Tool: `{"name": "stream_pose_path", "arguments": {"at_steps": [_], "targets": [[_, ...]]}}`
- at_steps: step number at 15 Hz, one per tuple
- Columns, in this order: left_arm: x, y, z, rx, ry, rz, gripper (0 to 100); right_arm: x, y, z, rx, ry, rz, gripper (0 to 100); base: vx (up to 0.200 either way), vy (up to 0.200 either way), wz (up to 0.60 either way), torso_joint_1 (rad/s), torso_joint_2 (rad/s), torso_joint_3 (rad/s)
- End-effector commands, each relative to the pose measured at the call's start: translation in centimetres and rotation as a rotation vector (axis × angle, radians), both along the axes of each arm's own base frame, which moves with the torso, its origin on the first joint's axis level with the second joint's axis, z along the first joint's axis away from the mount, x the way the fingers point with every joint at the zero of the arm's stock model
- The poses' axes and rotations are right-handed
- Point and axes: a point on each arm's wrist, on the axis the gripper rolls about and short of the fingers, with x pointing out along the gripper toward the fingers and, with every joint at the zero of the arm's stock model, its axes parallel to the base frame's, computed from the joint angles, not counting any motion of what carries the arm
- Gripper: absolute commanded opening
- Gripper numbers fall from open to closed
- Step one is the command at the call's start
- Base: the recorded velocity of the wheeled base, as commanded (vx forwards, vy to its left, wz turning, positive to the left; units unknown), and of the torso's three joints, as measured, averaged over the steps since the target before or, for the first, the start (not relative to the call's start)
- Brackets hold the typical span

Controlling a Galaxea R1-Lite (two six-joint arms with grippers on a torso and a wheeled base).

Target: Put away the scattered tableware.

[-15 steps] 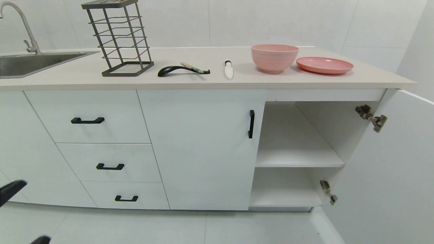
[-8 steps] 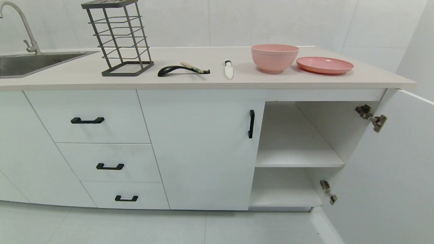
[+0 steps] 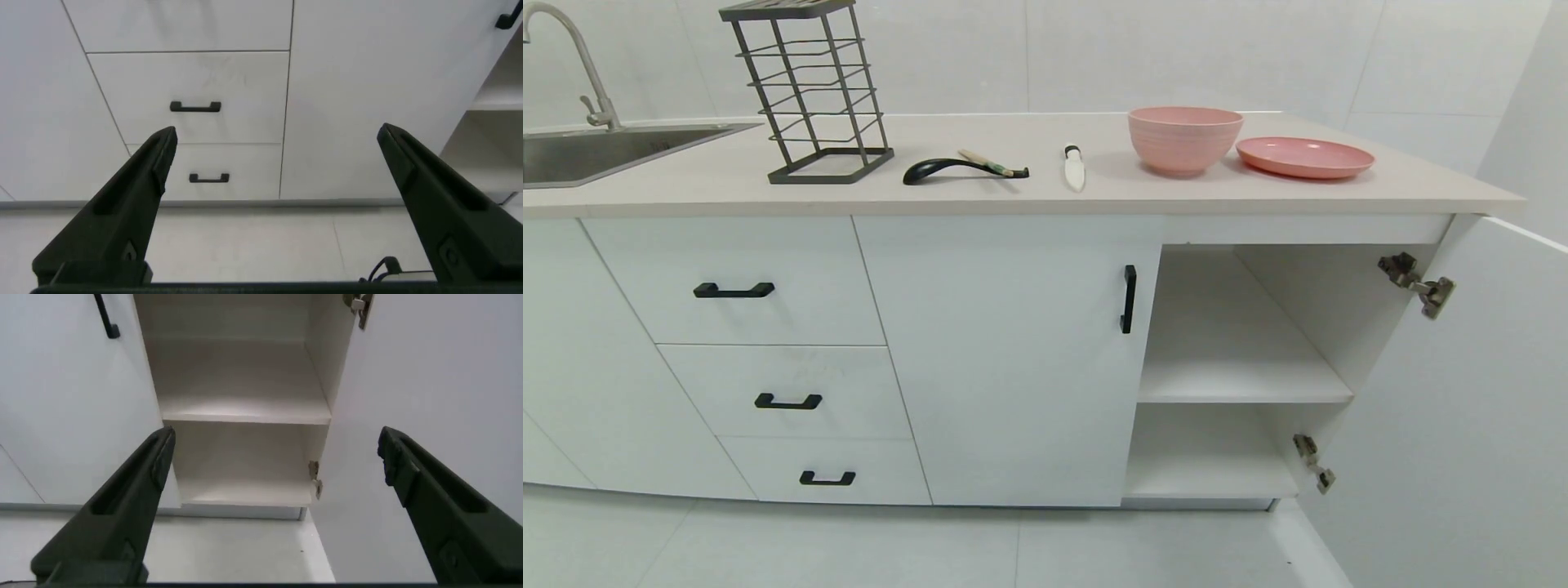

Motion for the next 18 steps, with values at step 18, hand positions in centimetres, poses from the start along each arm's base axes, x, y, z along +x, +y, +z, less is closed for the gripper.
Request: {"name": "stream_pose_path", "arguments": {"at_steps": [18], "targets": [[0.03,0.04,0.01,-0.004,0.004,0.016,100,0.01,0.00,-0.02,0.025,0.005,0.000,100,0.089,-0.089,-0.10,0.002,0.00,0.001]]}}
